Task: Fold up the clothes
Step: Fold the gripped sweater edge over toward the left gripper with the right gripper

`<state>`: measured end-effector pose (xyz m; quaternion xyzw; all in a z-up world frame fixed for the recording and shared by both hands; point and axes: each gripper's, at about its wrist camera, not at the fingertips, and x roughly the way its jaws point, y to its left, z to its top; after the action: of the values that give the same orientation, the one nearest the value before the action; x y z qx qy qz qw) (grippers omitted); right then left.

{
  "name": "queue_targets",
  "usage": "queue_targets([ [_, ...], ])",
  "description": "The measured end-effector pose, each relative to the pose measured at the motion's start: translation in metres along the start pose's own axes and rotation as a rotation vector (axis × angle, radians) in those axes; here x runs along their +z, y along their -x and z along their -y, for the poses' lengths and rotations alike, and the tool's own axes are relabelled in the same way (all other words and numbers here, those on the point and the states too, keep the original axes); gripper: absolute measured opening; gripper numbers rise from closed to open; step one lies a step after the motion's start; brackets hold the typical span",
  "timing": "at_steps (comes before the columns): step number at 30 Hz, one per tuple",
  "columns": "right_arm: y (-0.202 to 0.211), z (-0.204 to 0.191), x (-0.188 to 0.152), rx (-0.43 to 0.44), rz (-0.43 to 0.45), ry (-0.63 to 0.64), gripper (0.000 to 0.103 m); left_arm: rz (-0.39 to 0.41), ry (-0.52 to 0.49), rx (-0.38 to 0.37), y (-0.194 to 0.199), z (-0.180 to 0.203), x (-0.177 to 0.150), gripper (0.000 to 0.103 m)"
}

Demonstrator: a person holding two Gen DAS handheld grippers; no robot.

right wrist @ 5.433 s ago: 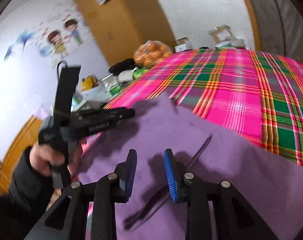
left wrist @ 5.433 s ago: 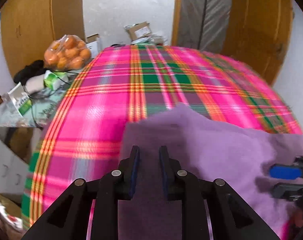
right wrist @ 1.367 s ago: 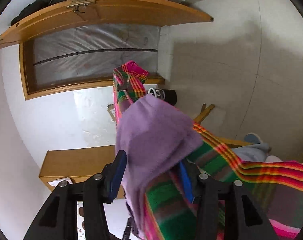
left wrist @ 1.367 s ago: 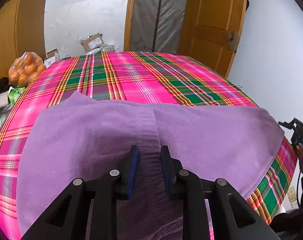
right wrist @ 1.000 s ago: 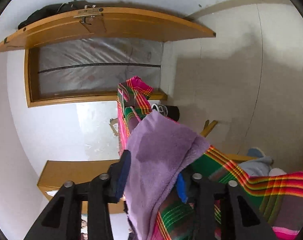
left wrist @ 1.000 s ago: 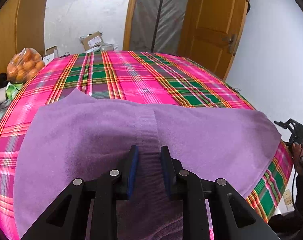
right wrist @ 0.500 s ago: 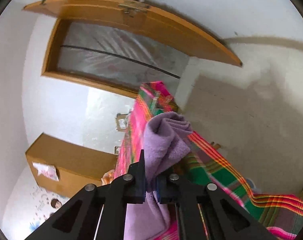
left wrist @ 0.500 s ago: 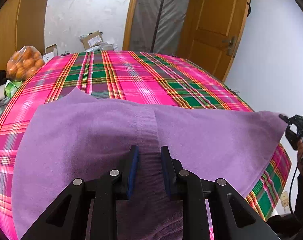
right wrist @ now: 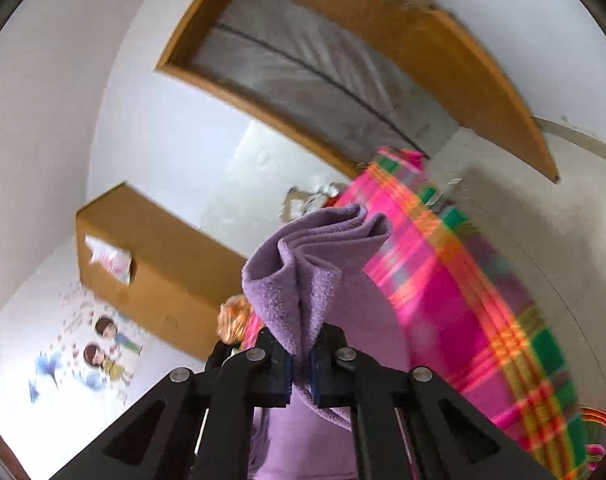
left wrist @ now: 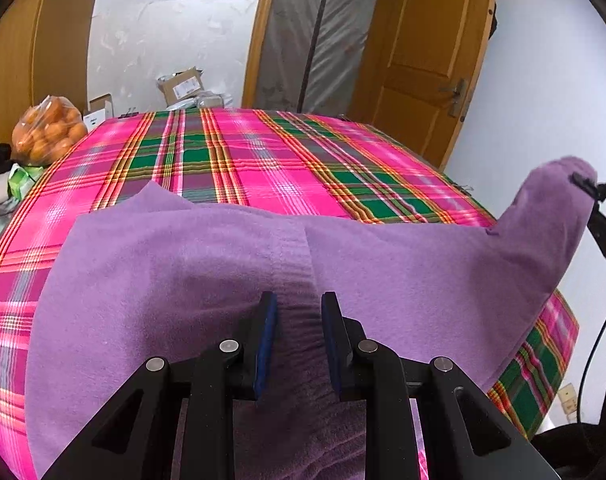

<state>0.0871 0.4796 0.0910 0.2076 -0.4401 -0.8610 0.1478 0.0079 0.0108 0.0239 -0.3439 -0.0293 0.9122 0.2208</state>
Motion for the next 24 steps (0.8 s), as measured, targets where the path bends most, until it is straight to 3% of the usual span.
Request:
queue_targets([
  [4, -0.026, -0.040, -0.007, 0.043, -0.062, 0.082, 0.006, 0.010, 0.024, -0.021, 0.004, -0.005, -0.002, 0.023],
  [10, -0.074, -0.081, -0.046, 0.059, -0.197, 0.202, 0.006, 0.017, 0.040, -0.030, 0.009, -0.011, -0.007, 0.023],
  [24, -0.188, -0.071, -0.164, -0.081, -0.557, 0.342, 0.008, 0.031, 0.064, 0.002, 0.024, -0.029, -0.015, 0.023],
])
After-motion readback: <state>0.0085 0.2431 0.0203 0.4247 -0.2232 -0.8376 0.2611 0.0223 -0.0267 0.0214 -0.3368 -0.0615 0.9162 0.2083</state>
